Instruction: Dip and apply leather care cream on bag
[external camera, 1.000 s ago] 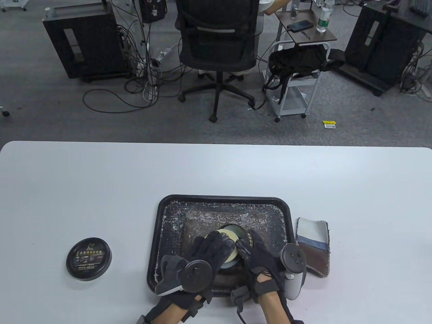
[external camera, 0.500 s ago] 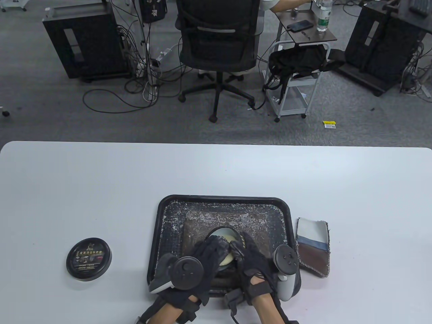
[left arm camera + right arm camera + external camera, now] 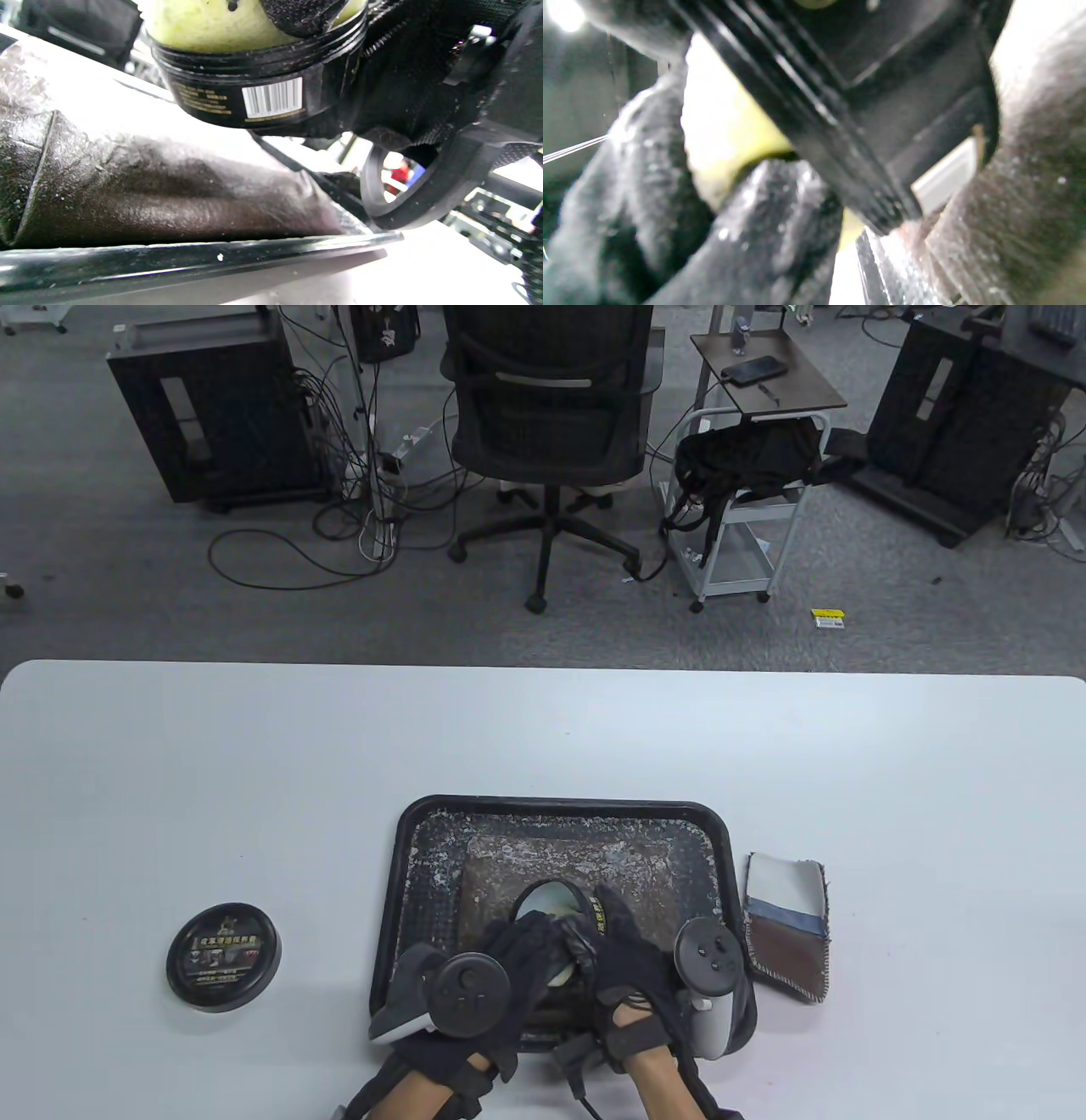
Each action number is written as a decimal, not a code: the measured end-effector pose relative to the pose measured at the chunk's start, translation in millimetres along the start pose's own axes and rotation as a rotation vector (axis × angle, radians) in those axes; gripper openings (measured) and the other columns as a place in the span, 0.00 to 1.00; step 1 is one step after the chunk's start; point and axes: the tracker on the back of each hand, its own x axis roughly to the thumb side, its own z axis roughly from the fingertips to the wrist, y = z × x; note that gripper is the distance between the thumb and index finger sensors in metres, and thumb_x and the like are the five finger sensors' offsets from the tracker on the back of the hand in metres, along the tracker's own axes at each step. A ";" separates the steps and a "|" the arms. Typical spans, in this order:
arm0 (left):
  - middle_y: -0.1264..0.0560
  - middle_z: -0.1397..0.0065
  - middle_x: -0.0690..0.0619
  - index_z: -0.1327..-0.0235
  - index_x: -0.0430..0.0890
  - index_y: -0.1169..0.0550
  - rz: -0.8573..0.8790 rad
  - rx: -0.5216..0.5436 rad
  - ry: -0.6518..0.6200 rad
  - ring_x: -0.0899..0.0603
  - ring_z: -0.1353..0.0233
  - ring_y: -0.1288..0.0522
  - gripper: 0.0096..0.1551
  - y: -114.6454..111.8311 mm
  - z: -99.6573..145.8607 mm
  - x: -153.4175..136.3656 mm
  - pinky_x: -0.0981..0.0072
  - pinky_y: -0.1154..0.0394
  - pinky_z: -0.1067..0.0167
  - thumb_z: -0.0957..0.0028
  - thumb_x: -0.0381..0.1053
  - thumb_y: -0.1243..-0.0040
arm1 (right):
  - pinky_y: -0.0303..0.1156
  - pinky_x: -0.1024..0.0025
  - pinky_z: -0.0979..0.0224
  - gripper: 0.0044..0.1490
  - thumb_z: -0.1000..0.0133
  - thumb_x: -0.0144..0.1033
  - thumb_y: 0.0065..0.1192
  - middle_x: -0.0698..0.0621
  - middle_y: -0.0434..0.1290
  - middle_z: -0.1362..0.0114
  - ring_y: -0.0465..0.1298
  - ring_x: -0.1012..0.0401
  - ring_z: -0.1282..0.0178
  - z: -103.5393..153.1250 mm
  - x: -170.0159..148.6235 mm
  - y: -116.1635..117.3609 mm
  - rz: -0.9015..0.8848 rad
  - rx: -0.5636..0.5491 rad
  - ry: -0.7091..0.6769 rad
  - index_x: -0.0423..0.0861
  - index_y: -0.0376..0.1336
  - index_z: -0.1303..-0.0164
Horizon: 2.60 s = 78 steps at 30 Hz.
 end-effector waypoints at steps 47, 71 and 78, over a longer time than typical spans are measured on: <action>0.41 0.13 0.60 0.21 0.62 0.38 -0.035 0.071 -0.018 0.47 0.12 0.40 0.32 4.5 9.9 0.6 0.41 0.42 0.18 0.39 0.48 0.46 | 0.74 0.41 0.38 0.56 0.45 0.54 0.59 0.26 0.60 0.28 0.74 0.33 0.34 3.5 0.8 3.2 -0.041 -0.028 -0.043 0.30 0.43 0.22; 0.39 0.13 0.60 0.22 0.63 0.38 -0.057 0.075 -0.029 0.47 0.13 0.37 0.31 4.8 11.3 4.6 0.42 0.41 0.19 0.39 0.49 0.46 | 0.74 0.40 0.39 0.56 0.46 0.54 0.59 0.27 0.60 0.28 0.74 0.33 0.35 7.4 0.3 0.4 -0.049 -0.055 -0.037 0.31 0.44 0.22; 0.43 0.12 0.59 0.20 0.62 0.42 -0.011 0.086 -0.018 0.46 0.12 0.40 0.32 1.1 11.5 0.6 0.41 0.42 0.19 0.37 0.50 0.48 | 0.74 0.41 0.39 0.56 0.46 0.54 0.59 0.27 0.61 0.29 0.74 0.33 0.35 9.9 2.1 5.5 -0.026 -0.059 -0.049 0.31 0.44 0.22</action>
